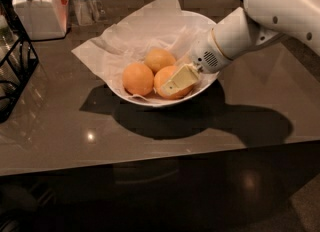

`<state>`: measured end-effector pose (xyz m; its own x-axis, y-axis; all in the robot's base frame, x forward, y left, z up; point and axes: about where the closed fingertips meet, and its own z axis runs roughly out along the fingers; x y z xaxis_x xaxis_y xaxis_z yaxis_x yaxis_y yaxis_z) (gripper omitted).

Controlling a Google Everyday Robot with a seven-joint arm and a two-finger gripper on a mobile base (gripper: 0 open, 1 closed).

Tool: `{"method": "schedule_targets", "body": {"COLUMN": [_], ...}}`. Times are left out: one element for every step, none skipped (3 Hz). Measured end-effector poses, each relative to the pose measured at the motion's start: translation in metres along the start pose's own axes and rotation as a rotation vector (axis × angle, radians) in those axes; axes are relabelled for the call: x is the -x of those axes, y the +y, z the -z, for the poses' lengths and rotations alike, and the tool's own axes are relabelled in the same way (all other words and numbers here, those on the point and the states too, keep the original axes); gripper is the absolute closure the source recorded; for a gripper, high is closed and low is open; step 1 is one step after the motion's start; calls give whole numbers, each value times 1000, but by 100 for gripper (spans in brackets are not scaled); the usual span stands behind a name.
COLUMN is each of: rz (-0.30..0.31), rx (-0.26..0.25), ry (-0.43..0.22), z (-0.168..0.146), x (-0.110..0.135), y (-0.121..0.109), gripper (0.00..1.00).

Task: Pick orange from white bowl

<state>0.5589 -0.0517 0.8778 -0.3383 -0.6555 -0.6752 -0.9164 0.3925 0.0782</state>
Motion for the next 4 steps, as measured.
{"method": "schedule_targets", "body": {"rz": [13, 13, 83, 152], "rx": [-11, -11, -28, -14], "ry": [35, 35, 28, -42], "z": [-4, -3, 3, 21], "x": [-4, -3, 7, 26], "y": [-1, -1, 4, 11], "gripper": [71, 95, 100, 100]}}
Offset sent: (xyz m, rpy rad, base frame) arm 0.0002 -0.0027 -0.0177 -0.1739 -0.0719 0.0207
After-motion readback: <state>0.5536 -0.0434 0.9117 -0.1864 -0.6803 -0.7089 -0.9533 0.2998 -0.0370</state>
